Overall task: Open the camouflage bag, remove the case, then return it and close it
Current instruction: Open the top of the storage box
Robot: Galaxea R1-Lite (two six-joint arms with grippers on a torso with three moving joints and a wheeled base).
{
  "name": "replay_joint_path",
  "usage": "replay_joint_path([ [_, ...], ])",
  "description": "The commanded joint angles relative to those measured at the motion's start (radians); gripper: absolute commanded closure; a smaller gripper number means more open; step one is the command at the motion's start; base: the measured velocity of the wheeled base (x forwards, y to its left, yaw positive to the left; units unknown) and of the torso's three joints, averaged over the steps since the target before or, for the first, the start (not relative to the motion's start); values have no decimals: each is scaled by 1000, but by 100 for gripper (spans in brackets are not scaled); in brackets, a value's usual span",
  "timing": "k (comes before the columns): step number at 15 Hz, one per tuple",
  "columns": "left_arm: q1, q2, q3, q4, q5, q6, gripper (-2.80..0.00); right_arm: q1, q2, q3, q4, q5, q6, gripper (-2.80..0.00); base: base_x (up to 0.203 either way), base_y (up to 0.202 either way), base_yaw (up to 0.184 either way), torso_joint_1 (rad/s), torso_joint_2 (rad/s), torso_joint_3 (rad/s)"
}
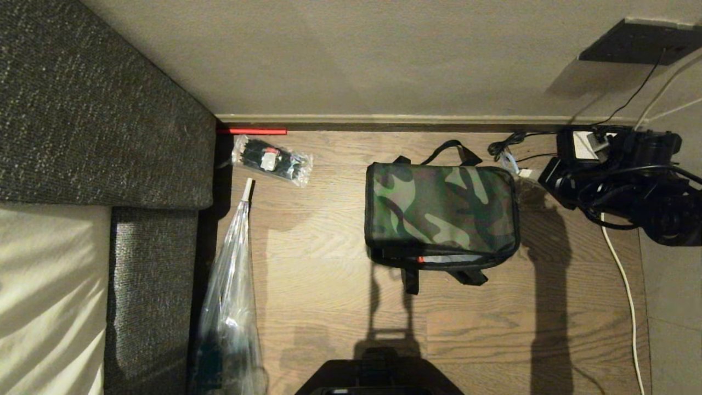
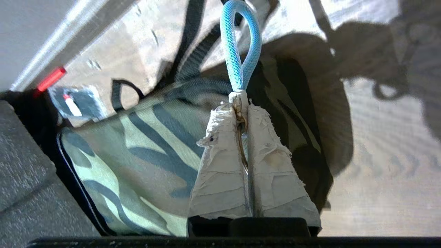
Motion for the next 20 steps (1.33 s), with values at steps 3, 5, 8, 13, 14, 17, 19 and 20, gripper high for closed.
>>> replay_joint_path([
  [3,0,0,0,0,0,0,0,0,1,-4,-26,4,4,0,0,0,0,0,0,0],
  [5,0,0,0,0,0,0,0,0,1,-14,-29,3,5,0,0,0,0,0,0,0],
  [8,0,0,0,0,0,0,0,6,1,-26,-29,3,4,0,0,0,0,0,0,0],
  [13,0,0,0,0,0,0,0,7,5,-46,-40,3,8,0,0,0,0,0,0,0],
  [14,0,0,0,0,0,0,0,6,5,-51,-42,6,8,0,0,0,0,0,0,0],
  [17,0,0,0,0,0,0,0,6,5,-59,-45,10,5,0,0,0,0,0,0,0],
  [19,0,0,0,0,0,0,0,6,5,-61,-74,9,4,0,0,0,0,0,0,0],
  [20,0,0,0,0,0,0,0,8,7,-62,-71,9,5,0,0,0,0,0,0,0],
])
